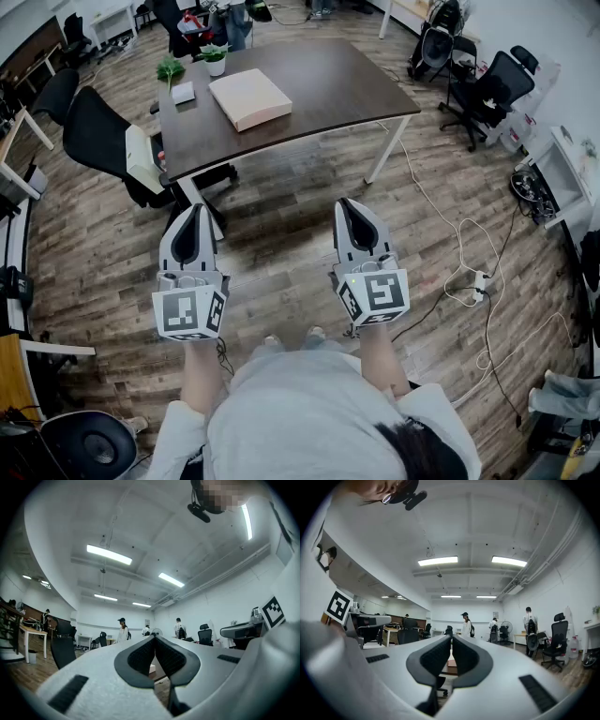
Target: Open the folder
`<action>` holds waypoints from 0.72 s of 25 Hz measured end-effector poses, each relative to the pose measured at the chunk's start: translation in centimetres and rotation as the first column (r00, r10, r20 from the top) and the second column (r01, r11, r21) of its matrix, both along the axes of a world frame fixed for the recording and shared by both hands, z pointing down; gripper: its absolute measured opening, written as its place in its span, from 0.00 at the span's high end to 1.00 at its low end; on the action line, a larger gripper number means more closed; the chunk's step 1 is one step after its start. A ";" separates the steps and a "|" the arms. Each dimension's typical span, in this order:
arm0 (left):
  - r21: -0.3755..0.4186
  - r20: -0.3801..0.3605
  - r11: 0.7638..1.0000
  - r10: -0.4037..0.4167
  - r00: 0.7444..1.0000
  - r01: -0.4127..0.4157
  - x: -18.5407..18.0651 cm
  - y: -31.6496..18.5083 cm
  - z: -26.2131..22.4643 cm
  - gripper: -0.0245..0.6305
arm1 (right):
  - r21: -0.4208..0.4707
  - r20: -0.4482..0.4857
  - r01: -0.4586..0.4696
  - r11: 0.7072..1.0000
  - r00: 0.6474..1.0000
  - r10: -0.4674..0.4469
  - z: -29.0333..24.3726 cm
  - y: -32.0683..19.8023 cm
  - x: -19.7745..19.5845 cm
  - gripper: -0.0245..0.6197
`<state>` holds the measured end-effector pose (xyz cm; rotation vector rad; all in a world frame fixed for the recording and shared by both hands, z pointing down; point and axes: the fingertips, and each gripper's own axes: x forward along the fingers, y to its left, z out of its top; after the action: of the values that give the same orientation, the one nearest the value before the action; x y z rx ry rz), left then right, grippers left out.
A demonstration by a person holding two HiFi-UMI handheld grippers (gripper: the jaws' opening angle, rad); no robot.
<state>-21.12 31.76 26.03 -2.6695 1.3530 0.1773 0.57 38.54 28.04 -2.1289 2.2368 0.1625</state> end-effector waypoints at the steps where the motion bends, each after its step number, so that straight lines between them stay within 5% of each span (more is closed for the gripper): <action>1: -0.001 -0.002 1.000 0.001 1.000 -0.001 -0.1 0.0 0.0 0.95 | 0.001 -0.002 0.000 1.000 1.000 0.000 0.0 0.0 -0.2 0.94; 18: 0.004 -0.006 1.000 0.010 1.000 -0.010 -3.0 -1.6 0.8 0.95 | 0.036 0.039 -0.002 0.999 0.999 0.000 0.1 -1.2 -2.6 0.94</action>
<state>-24.17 30.17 26.80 -2.6746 1.3402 0.1886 -2.02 37.35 28.16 -2.0966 2.1944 0.1580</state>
